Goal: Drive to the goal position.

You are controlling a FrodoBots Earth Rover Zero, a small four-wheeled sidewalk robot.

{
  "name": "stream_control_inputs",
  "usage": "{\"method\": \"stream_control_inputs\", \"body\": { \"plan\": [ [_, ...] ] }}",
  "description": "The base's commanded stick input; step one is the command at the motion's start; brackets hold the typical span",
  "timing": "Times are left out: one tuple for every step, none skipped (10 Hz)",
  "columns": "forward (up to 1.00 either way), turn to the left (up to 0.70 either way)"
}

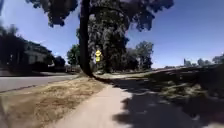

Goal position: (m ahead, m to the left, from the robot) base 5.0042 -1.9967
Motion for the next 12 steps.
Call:
{"method": "stream_control_inputs", "body": {
  "plan": [
    [0.84,-0.01],
    [0.84,0.0],
    [0.84,0.0],
    [0.84,0.0],
    [0.84,0.0],
    [0.85,0.0],
    [0.85,0.0],
    [0.85,0.0],
    [0.85,0.0],
    [0.85,-0.32],
    [0.85,-0.34],
    [0.85,-0.34]
  ]
}}
